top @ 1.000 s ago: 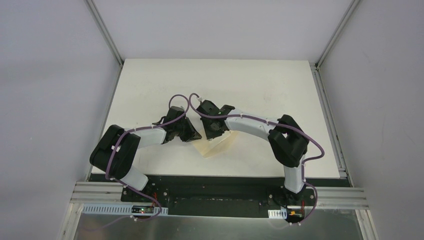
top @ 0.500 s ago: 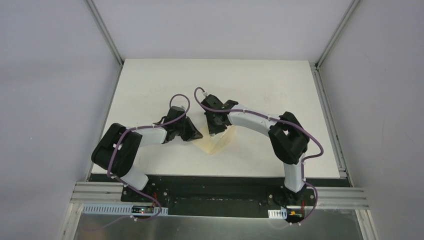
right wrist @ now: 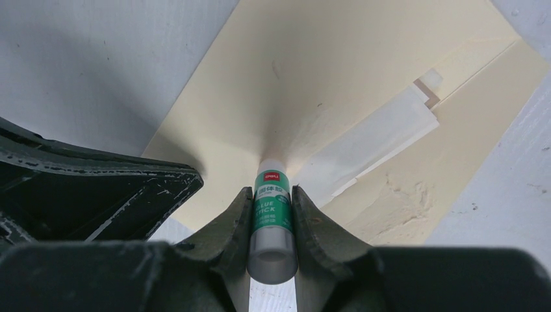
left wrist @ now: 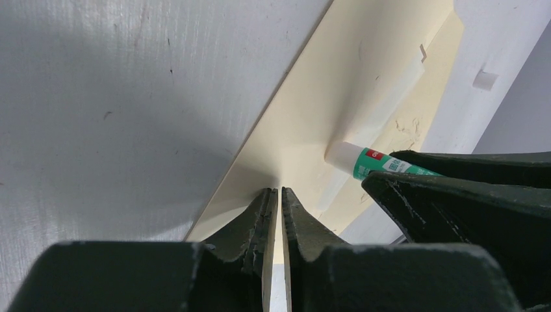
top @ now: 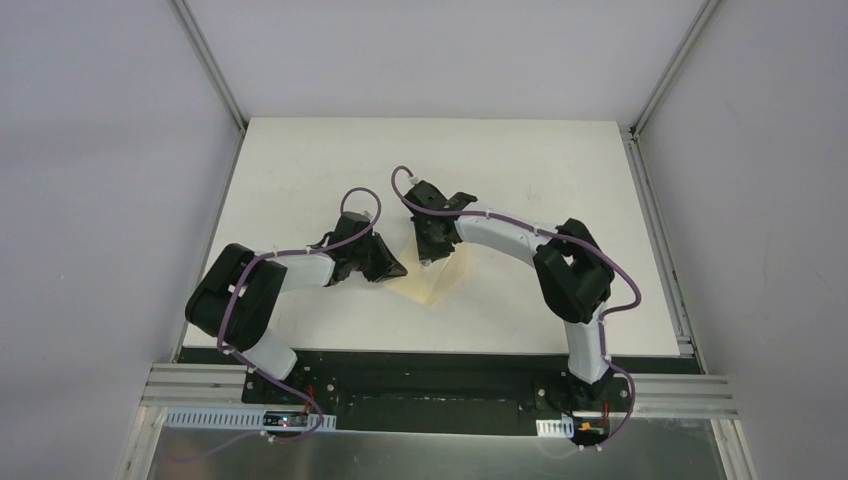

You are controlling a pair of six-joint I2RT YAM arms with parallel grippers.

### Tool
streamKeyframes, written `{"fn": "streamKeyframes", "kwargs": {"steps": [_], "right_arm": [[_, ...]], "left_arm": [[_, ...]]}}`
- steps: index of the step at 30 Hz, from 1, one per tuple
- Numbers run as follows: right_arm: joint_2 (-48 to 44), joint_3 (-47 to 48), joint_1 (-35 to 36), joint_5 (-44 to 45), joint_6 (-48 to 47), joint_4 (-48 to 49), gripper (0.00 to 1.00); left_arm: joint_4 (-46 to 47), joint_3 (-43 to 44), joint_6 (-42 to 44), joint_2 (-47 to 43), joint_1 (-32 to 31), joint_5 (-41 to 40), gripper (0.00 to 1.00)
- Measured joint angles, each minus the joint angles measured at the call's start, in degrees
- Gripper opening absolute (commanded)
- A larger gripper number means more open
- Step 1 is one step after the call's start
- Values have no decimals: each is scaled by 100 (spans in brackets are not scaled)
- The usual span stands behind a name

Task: Place the letter into the envelope and seal it
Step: Paint the envelope at the center of the board.

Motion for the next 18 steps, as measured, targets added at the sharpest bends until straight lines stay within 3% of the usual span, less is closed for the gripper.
{"fn": "streamKeyframes", "kwargs": {"steps": [18], "right_arm": [[245, 378, -208, 17, 0, -155, 0]], "left_arm": [[17, 0, 2, 9, 0, 15, 11]]}}
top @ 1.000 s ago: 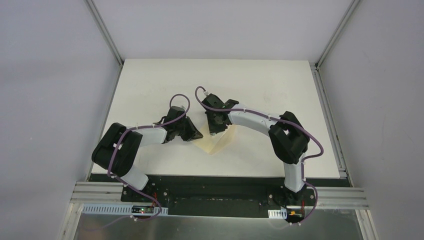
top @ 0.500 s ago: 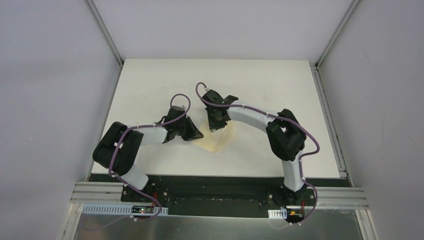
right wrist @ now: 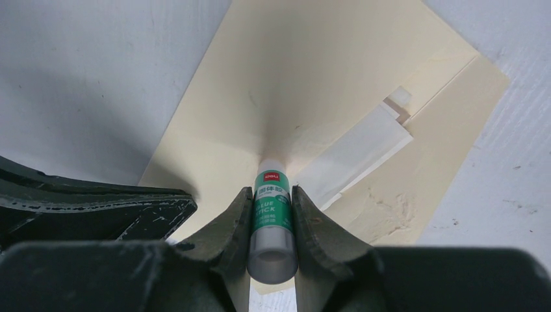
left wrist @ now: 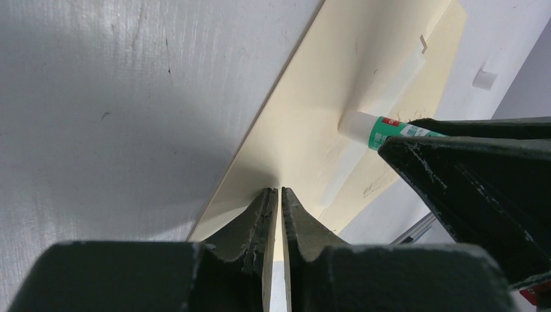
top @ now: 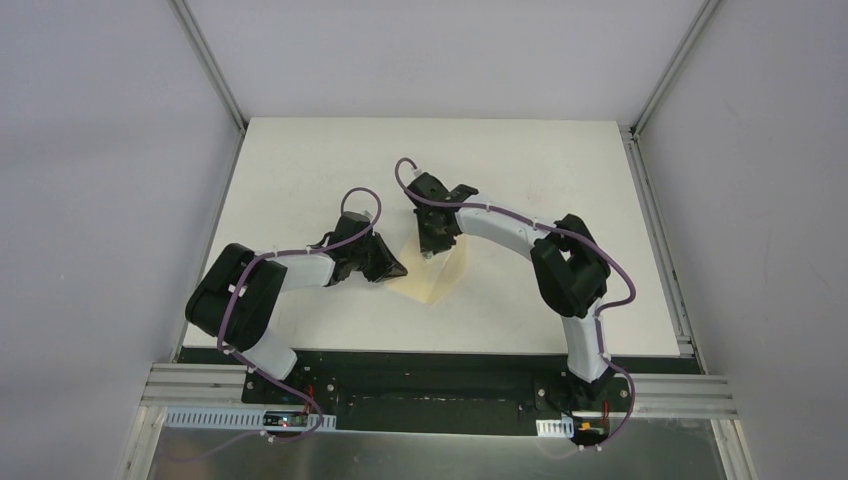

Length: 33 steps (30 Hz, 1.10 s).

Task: Place the letter into the envelope and seal it
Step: Paint the envelope at the center of the board.

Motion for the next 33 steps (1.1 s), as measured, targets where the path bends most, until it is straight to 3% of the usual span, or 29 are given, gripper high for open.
{"fn": "streamKeyframes", "kwargs": {"steps": [20, 33], "right_arm": [[240, 343, -584, 0, -116, -39, 0], [240, 345, -581, 35, -170, -33, 0]], "left_arm": [[-2, 0, 2, 0, 0, 0, 11], [0, 4, -2, 11, 2, 9, 11]]}}
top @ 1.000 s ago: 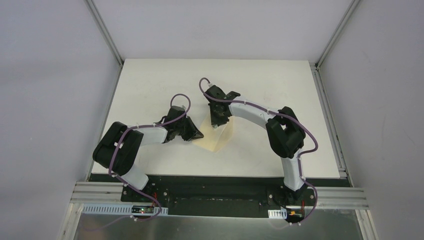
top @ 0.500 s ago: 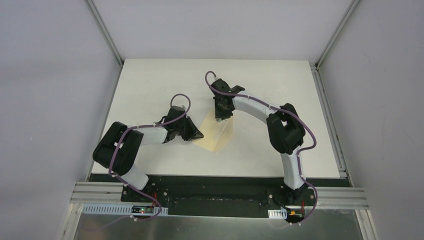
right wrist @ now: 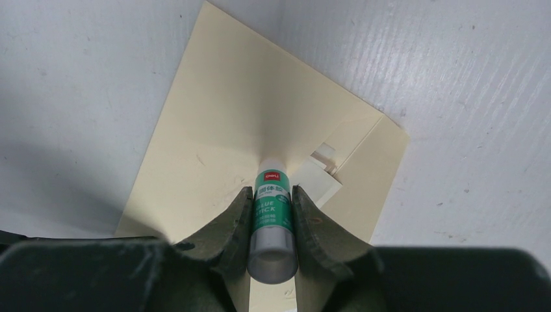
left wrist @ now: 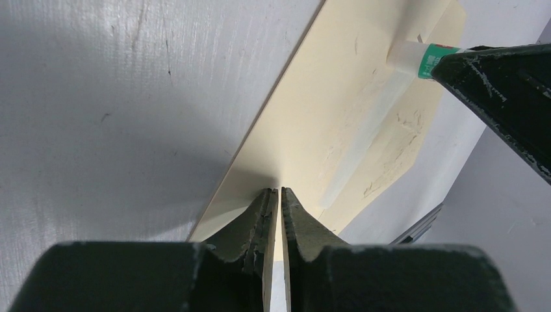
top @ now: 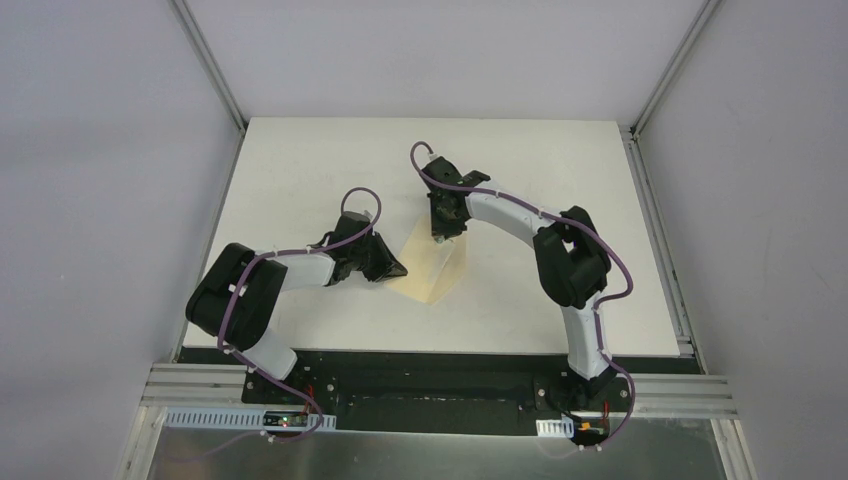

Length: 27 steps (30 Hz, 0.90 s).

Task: Place the letter into the envelope and seal it
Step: Paint the envelope at the center of the board.

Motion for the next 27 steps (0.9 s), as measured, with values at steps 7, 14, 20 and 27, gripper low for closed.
{"fn": "streamKeyframes", "kwargs": {"steps": [7, 14, 20, 27], "right_arm": [[0, -2, 179, 116, -26, 2, 0], [0, -2, 387, 109, -26, 7, 0], [0, -9, 483, 76, -28, 7, 0], [-57, -111, 573, -17, -68, 44, 0]], "left_arm": [[9, 17, -2, 39, 37, 74, 11], [42, 17, -4, 70, 70, 138, 11], [44, 17, -7, 72, 72, 144, 11], [46, 17, -24, 72, 72, 144, 11]]}}
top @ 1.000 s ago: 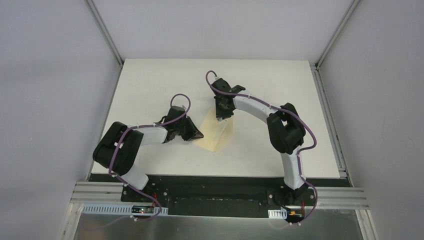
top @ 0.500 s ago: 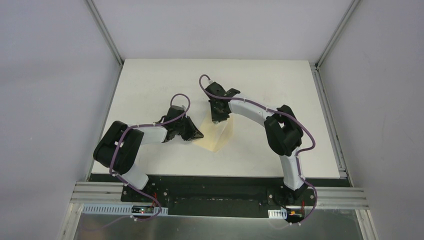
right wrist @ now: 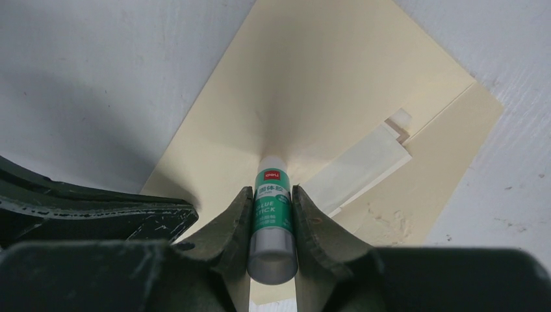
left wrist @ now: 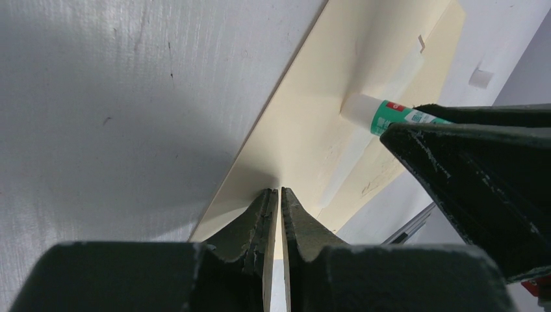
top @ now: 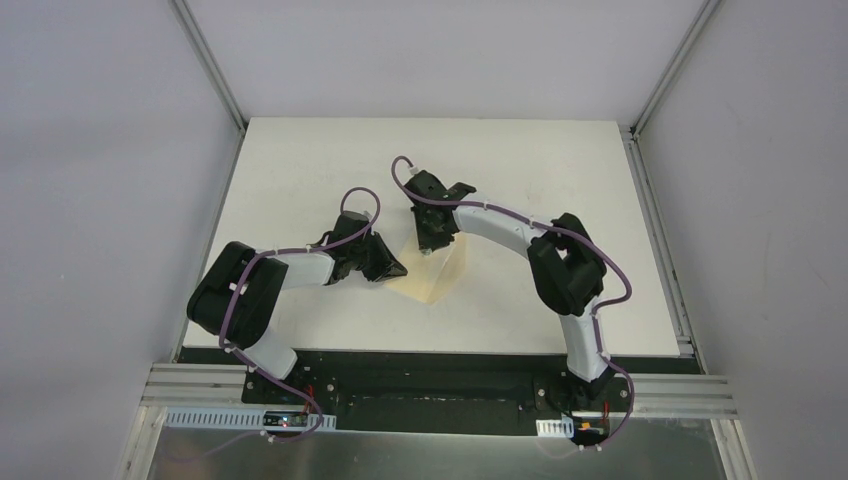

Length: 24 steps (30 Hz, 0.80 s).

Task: Place the letter into the envelope and seal it
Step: Paint the envelope at the center of the board.

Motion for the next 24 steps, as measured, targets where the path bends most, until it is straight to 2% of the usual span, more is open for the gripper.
{"fn": "streamKeyframes", "kwargs": {"steps": [24], "right_arm": [[-297, -448, 315, -251, -85, 15, 0]], "left_arm": [[-4, -2, -168, 0, 0, -24, 11]]}}
